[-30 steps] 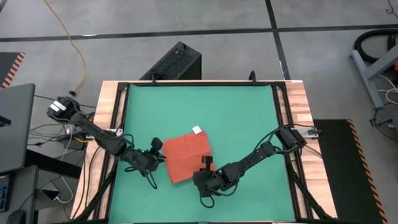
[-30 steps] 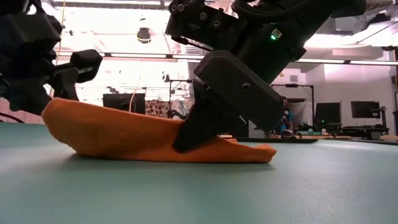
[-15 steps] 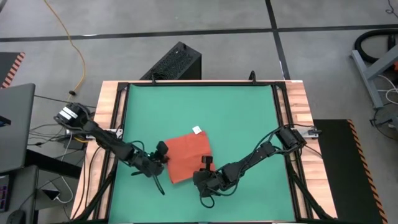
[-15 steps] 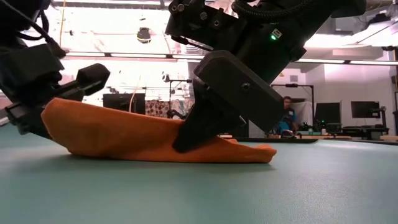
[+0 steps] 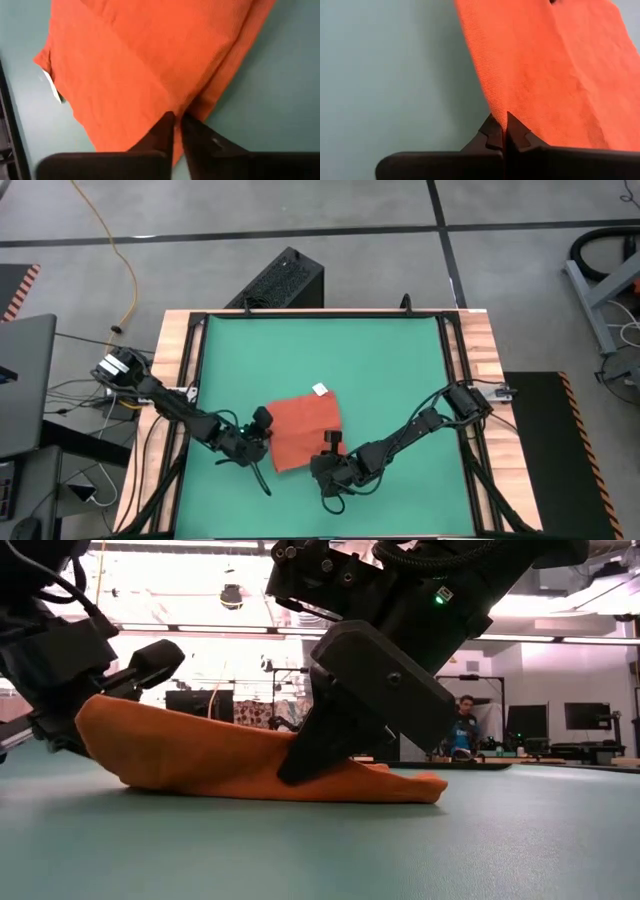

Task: Roll napkin
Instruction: Fold the orange table napkin

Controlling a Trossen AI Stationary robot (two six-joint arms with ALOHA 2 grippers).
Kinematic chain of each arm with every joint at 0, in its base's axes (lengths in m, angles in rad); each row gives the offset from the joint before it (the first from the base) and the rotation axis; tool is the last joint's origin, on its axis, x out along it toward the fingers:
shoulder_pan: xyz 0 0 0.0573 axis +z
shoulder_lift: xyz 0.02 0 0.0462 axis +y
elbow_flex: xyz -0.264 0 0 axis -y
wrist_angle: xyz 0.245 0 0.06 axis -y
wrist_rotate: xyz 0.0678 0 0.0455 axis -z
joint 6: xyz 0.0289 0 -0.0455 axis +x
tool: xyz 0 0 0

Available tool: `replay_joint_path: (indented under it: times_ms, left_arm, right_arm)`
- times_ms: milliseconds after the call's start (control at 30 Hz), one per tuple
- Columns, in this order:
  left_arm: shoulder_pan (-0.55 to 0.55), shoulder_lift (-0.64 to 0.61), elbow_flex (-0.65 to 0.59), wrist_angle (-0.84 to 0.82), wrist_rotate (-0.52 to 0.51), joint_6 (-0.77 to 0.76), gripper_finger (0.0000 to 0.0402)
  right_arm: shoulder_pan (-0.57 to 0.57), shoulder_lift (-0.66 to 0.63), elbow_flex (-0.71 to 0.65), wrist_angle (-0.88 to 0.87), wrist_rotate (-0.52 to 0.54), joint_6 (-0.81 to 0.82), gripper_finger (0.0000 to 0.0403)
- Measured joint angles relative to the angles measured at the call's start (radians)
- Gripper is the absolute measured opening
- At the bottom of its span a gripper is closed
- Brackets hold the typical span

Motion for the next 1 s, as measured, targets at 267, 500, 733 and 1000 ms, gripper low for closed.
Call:
replay_joint_path:
  times_ms: [267,500,733,1000]
  left_arm:
    - [-0.005,0.0,0.095,-0.096,-0.014,-0.015,0.0001]
    - [-0.062,0.0,0.242,-0.322,-0.048,-0.108,0.0]
    - [-0.131,0.0,0.29,-0.394,-0.042,-0.263,0.0]
    - [-0.166,0.012,0.29,-0.496,0.075,-0.469,0.0]
  right_arm:
    - [0.0,0.0,0.0,0.0,0.0,0.006,0.0006]
    - [0.0,0.0,0.0,0.0,0.0,0.014,0.0006]
    - [0.0,0.0,0.0,-0.001,0.0,0.014,0.0006]
    - [0.0,0.0,0.0,-0.028,-0.003,0.014,0.0006]
